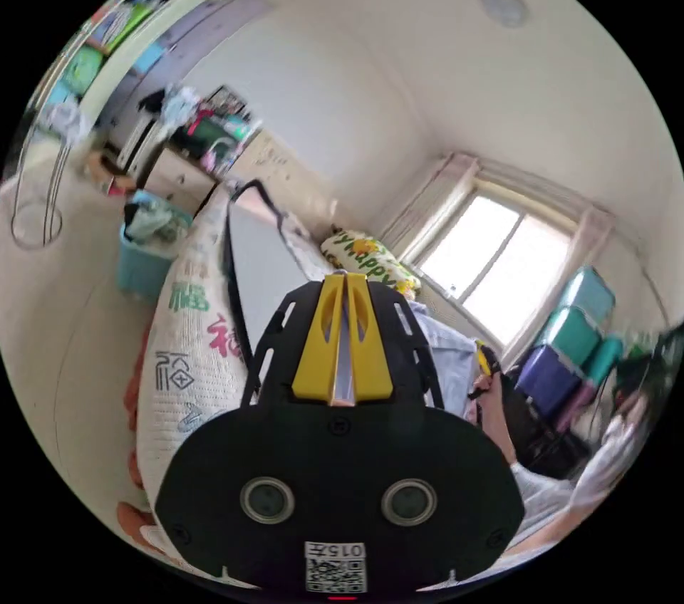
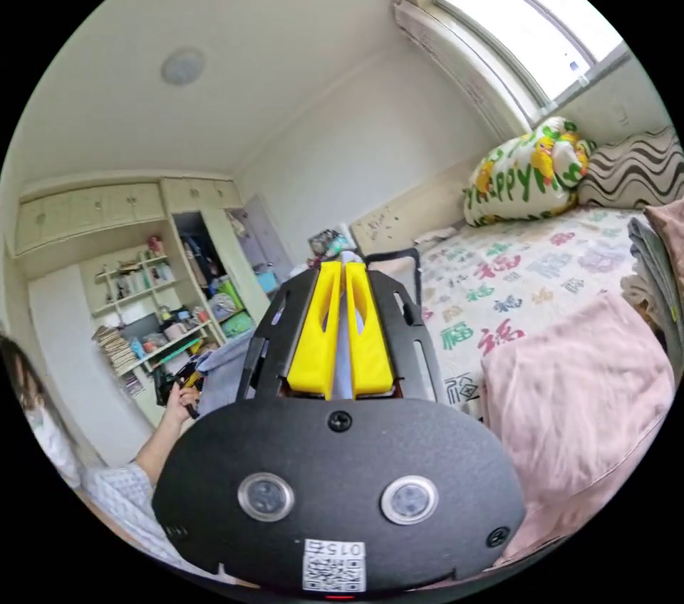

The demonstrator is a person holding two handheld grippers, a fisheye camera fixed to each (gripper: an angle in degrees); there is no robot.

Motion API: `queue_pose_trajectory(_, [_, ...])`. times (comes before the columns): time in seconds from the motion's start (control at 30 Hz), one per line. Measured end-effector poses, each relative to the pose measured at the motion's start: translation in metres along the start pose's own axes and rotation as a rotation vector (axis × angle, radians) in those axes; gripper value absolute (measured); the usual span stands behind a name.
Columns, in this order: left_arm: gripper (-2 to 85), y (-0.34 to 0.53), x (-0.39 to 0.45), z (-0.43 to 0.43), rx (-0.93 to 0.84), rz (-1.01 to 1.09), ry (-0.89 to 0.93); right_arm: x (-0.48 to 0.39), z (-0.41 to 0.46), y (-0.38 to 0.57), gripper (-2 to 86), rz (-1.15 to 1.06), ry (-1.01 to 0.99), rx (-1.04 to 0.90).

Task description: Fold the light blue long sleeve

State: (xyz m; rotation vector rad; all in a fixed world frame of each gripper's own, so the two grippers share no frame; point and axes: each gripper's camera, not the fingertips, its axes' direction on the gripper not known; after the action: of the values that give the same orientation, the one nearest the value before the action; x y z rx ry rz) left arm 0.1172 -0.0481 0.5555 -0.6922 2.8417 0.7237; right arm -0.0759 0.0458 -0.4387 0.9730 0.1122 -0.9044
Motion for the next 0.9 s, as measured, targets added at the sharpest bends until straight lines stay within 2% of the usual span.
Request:
queue_pose_trajectory(0.07, [-0.7, -0.038, -0.001, 0.041, 0.02, -0.08, 0.012, 0.0, 0.052, -0.02, -0.1, 0.105, 0.067, -0.035])
queue_pose_trajectory(0.13, [-0.7, -0.081, 0.061, 0.058, 0.149, 0.052, -0.01, -0.043, 0.082, -0.056, -0.1, 0.049, 0.092, -0.014])
queue_pose_trajectory(0.17, [-0.7, -0.111, 0.11, 0.052, 0.237, 0.113, 0.021, -0.089, 0.082, -0.085, -0.1, -0.063, 0.124, 0.07])
queue_pose_trajectory(0.2, [-0.7, -0.138, 0.158, 0.033, 0.321, 0.166, 0.05, -0.135, 0.067, -0.111, -0.1, -0.167, 0.114, 0.184])
queue_pose_trajectory(0.3, [-0.8, -0.163, 0.254, -0.041, 0.516, 0.329, 0.04, -0.215, 0.011, -0.142, -0.1, -0.295, 0.09, 0.39])
queue_pose_trajectory(0.37, [-0.8, -0.157, 0.277, -0.079, 0.579, 0.385, 0.051, -0.236, -0.02, -0.135, -0.1, -0.361, 0.08, 0.466])
queue_pose_trajectory(0.43, [-0.9, -0.143, 0.277, -0.108, 0.565, 0.415, 0.139, -0.234, -0.046, -0.116, -0.1, -0.411, -0.005, 0.488])
queue_pose_trajectory(0.53, [-0.9, -0.091, 0.246, -0.134, 0.437, 0.47, 0.187, -0.198, -0.078, -0.058, -0.1, -0.43, -0.148, 0.426])
queue_pose_trajectory(0.63, [-0.9, -0.009, 0.179, -0.136, 0.231, 0.421, 0.192, -0.138, -0.081, 0.026, 0.0, -0.387, -0.198, 0.259])
queue_pose_trajectory(0.77, [-0.9, 0.112, 0.067, -0.106, -0.153, 0.283, 0.085, -0.036, -0.048, 0.147, 0.1, -0.23, -0.131, -0.171])
queue_pose_trajectory(0.8, [-0.8, 0.147, 0.04, -0.099, -0.216, 0.236, 0.061, -0.009, -0.036, 0.182, 0.1, -0.181, -0.108, -0.283])
queue_pose_trajectory(0.9, [-0.8, 0.212, 0.007, -0.092, -0.34, 0.171, 0.027, 0.041, -0.019, 0.25, 0.0, -0.052, -0.088, -0.455])
